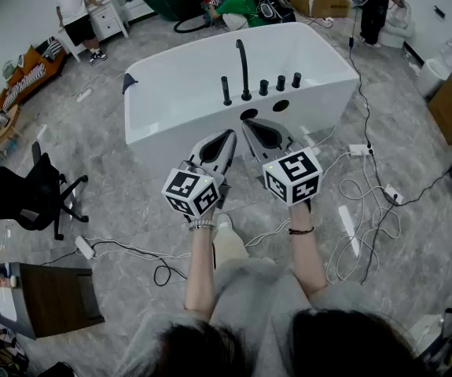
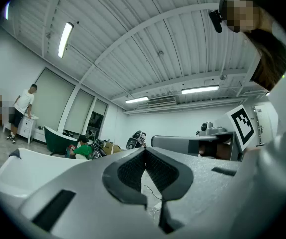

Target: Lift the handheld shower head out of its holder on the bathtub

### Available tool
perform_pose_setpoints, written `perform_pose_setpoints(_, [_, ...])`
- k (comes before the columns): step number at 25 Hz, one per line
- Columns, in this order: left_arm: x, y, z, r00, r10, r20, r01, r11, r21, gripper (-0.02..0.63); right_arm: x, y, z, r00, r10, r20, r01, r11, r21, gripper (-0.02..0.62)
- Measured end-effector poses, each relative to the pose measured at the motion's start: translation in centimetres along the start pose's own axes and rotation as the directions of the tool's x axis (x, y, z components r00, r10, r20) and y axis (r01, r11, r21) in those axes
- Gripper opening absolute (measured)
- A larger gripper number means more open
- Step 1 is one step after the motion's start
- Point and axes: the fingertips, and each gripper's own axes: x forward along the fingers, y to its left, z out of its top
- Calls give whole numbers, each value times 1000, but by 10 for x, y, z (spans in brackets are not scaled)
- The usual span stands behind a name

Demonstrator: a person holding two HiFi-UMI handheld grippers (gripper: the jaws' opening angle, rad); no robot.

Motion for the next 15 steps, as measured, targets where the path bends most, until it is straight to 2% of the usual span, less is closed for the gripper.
perform_pose_setpoints(15, [9, 19, -20, 999, 28, -36, -29, 999, -38, 5, 18, -17, -22, 1000, -2, -26, 4, 999, 42, 0])
